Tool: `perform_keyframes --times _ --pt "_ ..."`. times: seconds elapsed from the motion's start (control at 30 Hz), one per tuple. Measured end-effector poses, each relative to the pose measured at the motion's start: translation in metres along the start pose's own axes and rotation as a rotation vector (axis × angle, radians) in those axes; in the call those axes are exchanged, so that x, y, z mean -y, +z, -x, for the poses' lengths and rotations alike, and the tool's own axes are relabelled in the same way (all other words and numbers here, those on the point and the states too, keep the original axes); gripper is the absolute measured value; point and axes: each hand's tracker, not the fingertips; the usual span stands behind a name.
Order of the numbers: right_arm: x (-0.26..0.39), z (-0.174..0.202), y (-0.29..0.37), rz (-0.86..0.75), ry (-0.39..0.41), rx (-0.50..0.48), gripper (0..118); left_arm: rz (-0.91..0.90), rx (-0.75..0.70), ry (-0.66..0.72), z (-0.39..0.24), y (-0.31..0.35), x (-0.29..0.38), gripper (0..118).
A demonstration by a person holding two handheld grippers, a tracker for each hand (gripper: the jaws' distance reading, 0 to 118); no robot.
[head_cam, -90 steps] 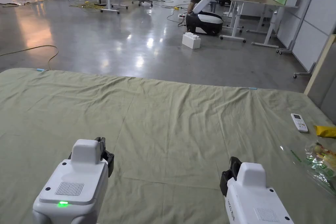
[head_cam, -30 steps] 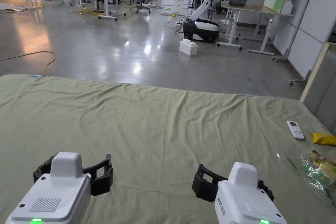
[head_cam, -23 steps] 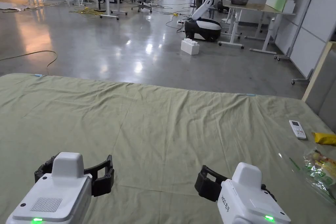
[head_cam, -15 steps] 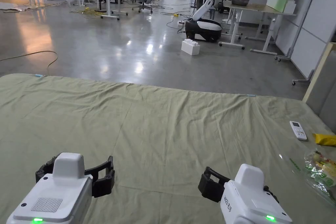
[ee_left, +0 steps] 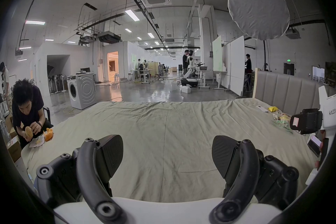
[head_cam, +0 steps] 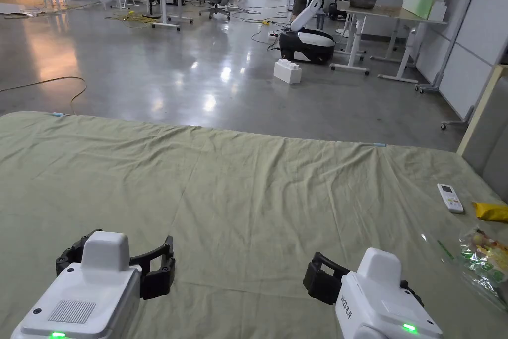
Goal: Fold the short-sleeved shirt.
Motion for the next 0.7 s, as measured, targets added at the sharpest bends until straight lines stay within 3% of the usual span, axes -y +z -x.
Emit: perform_keyframes --times 0.13,0.3,0.47,0.7 --pt "0.006 -0.007 0.0 -0.073 -0.014 -0.015 118 -0.008 0.003 0.0 0.001 -0.001 -0.001 100" --pt "0.012 -0.006 0.004 -0.183 0.106 0.011 118 0.013 -0.019 -0.018 0.0 -0.005 -0.002 100" --pt "0.015 -0.01 0.0 -0.205 0.089 -0.046 118 -0.008 -0.024 -0.011 0.002 -0.005 0.001 100" --pt "0.013 -0.012 -0.001 -0.273 0.078 -0.01 118 -0.034 -0.022 -0.012 0.005 -0.007 0.003 100"
